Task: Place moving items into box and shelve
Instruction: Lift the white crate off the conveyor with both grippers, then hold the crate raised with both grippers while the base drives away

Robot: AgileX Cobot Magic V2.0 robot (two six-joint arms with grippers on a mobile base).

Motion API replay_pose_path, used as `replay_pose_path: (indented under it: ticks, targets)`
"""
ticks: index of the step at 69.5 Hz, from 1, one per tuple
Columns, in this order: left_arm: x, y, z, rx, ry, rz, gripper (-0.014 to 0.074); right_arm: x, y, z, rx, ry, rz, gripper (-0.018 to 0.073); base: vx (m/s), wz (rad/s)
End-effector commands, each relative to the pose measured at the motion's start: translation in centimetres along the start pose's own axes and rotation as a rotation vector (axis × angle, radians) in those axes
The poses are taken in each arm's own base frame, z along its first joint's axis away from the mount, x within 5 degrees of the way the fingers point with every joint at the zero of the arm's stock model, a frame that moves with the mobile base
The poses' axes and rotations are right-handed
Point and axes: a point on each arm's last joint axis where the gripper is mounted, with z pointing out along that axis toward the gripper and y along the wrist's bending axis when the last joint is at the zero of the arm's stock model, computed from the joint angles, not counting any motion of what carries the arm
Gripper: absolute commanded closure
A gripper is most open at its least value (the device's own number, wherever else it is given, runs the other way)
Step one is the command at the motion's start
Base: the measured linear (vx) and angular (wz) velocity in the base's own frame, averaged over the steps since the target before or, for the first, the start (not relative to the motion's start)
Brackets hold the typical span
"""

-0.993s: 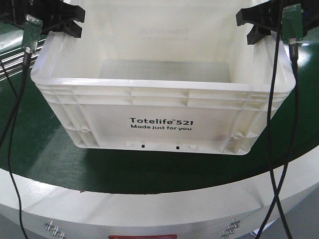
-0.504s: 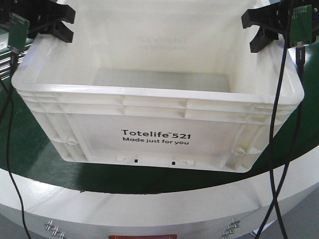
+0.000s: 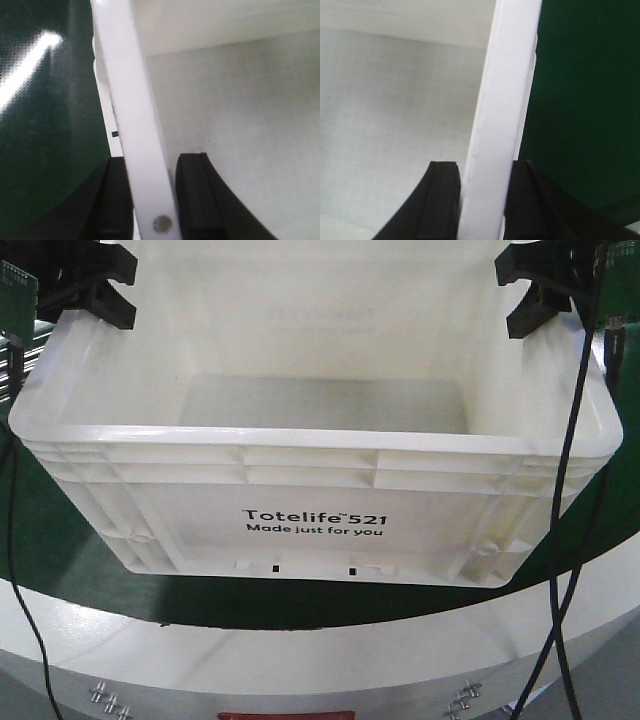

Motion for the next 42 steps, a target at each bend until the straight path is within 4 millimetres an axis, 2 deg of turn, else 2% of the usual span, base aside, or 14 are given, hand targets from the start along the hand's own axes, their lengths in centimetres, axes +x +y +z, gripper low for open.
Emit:
replay_pose_path:
  ticks: [1, 42]
  targets:
    - [-0.97, -3.75, -3.86, 0.259, -0.194, -0.050, 0.0601, -0.41, 2.97, -3.78, -0.237, -0.168, 0.015, 0.0564, 0.00, 0.00]
    - [-0.96, -4.02, -4.02, 0.290, -0.195, -0.061, 0.0601, -0.38, 3.02, -3.76, -0.242, -0.163, 0.018, 0.0564, 0.00, 0.00]
